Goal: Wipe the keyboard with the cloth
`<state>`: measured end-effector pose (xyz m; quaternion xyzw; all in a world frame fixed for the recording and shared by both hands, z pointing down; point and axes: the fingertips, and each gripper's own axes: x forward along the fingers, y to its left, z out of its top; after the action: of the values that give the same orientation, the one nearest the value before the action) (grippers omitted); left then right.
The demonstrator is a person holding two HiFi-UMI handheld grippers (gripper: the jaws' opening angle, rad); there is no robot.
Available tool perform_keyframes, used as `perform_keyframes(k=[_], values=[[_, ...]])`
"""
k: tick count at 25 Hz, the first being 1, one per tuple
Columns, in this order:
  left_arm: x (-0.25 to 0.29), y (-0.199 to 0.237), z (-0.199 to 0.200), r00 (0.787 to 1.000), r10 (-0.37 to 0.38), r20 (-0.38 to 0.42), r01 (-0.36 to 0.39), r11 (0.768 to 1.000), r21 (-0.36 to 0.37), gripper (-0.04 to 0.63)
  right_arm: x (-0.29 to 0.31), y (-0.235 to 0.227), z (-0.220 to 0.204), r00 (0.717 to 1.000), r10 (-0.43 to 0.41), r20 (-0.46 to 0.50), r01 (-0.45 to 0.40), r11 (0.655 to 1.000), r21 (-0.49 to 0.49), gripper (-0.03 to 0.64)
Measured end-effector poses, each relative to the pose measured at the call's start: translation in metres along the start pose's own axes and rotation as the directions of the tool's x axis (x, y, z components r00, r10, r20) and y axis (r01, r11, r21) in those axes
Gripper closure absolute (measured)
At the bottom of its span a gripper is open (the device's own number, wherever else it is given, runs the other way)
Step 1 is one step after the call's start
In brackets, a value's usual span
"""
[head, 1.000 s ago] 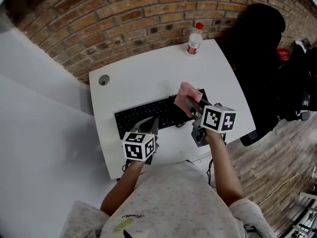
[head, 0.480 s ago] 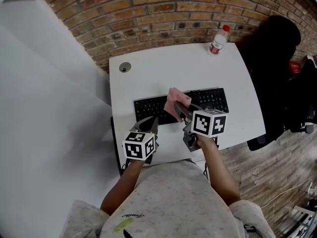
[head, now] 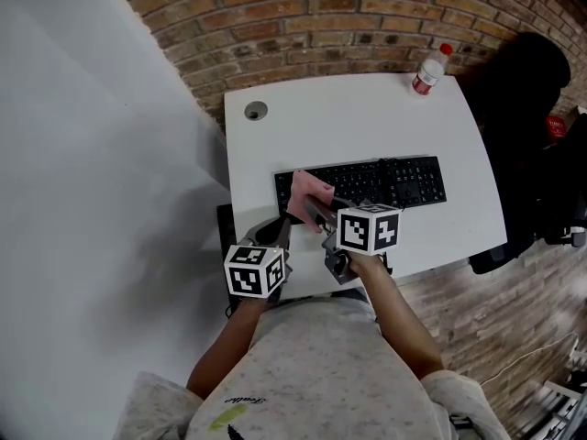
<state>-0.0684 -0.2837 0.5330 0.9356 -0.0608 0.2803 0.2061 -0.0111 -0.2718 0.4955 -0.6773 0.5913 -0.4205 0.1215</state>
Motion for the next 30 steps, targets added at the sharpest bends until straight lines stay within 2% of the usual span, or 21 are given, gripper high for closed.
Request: perform_keyframes(k=[7,12,17,30], values=[[-0.017,0.027,-0.017,1.0,0.028,-0.01,-0.028,0.999,-0.041,0.6,0.034,0.013,-0.028,0.998,0.03,-0.06,-0.027,0.998,0.052,0.592],[-0.024,0.037,-0.018,0.999,0.046,-0.002,-0.046,0.997,-0.061,0.598,0.047,0.008,-0.044,0.994,0.008,-0.105,-0.001,0.998,0.069,0.592],[-0.022,0.04,-0.013,0.999,0.05,0.007,-0.049,0.997,-0.064,0.6,0.046,0.001,-0.047,0.994,-0.002,-0.106,0.011,0.997,0.082,0.592],[0.005,-0.007,-0.01,1.0,-0.003,-0.011,0.003,1.0,-0.015,0.598,0.012,-0.033,-0.039,0.997,-0.048,-0.066,0.054,0.995,0.079,0.592]])
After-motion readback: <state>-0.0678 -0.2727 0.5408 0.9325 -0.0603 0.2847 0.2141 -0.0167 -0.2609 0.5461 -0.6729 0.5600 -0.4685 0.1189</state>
